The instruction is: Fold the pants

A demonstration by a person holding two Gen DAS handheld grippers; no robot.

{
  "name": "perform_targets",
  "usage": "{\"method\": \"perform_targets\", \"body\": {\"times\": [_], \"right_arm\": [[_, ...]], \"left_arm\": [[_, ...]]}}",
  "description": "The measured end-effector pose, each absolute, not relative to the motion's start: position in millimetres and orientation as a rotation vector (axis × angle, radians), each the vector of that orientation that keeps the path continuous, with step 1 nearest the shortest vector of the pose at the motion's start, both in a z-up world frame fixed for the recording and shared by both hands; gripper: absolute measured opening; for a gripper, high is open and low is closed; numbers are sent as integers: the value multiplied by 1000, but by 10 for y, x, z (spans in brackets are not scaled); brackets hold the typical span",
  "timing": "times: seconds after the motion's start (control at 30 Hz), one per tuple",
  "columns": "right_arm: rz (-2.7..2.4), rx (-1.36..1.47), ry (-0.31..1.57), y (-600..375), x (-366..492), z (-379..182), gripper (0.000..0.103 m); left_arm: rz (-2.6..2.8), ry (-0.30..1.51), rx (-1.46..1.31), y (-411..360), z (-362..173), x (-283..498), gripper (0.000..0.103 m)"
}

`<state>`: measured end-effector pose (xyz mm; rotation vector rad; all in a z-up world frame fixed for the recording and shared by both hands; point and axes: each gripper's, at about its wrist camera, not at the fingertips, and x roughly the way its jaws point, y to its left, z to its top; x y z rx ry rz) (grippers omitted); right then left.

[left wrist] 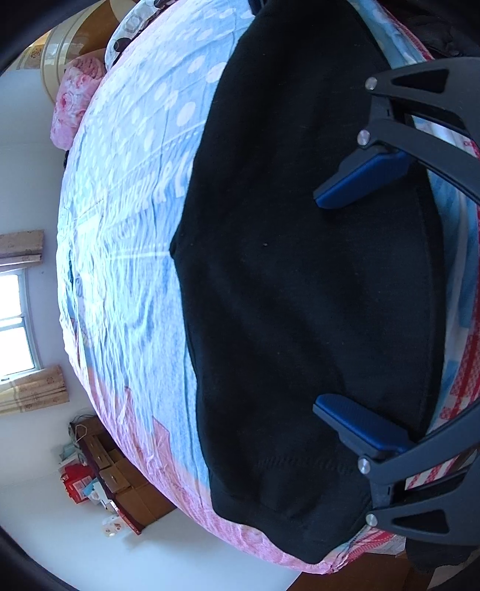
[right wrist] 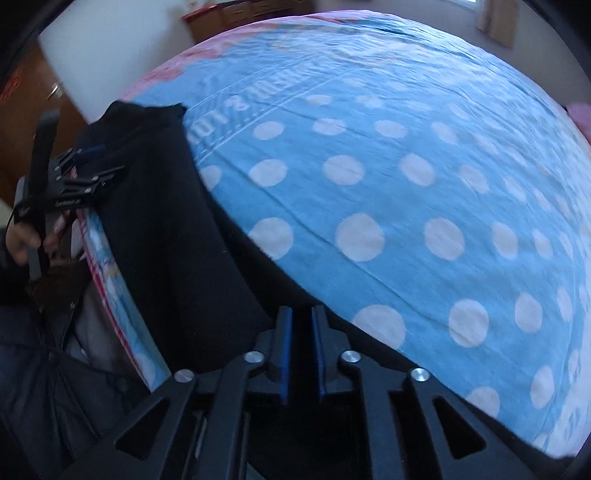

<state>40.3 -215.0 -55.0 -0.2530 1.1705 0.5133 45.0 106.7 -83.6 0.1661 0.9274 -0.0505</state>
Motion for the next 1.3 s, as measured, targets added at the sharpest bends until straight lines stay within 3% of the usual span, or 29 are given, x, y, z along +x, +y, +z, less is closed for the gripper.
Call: {"method": "perform_targets", "body": {"times": [0.03, 0.1, 0.17, 0.33, 0.4, 0.43, 0.57, 0.7, 0.8, 0.87, 1.0, 1.13, 1.17, 1.2, 1.27, 1.3], "right_arm": [[524, -255, 1170, -2158, 421, -514, 23], [524, -246, 1143, -2208, 466, -436, 67], [530, -246, 1129, -2243, 521, -412, 74], [568, -446, 1164, -2037, 436, -600, 70], [593, -505, 1158, -1938, 342, -599, 50], [591, -504, 1166, -1906, 319, -599, 45], [582, -473, 1181, -1840, 218, -571, 12], [391, -447, 1053, -1961, 184, -320, 7], [188, -338, 870, -2190, 215, -38, 7], [205, -302, 888, -2161, 255, -139, 7], [199, -267, 938, -2161, 361, -482, 19], [305, 222, 871, -2823, 249, -155, 25], [315, 334, 811, -3058, 104, -8, 37], [294, 392, 762, -3171, -12, 92, 56], [188, 437, 678, -3439, -351, 322, 73], [175, 469, 649, -3491, -534, 404, 73]], "left_arm": [[-48, 930, 164, 1067, -836, 448, 102], [-43, 933, 163, 1060, -839, 442, 102], [-40, 934, 165, 1050, -844, 440, 102], [-36, 938, 170, 1046, -851, 397, 102], [-33, 936, 174, 1039, -857, 388, 102], [-30, 937, 174, 1035, -859, 393, 103], [-25, 940, 170, 1032, -854, 405, 103], [-26, 933, 151, 1039, -840, 404, 103], [-34, 916, 159, 982, -855, 395, 103], [-34, 908, 170, 959, -866, 397, 103], [-43, 916, 160, 982, -844, 405, 103], [-69, 927, 123, 1038, -797, 409, 103], [-74, 928, 113, 1047, -784, 415, 103], [-78, 927, 104, 1049, -768, 420, 102], [-113, 925, 70, 1039, -717, 436, 102], [-139, 921, 57, 1017, -689, 440, 102]]}}
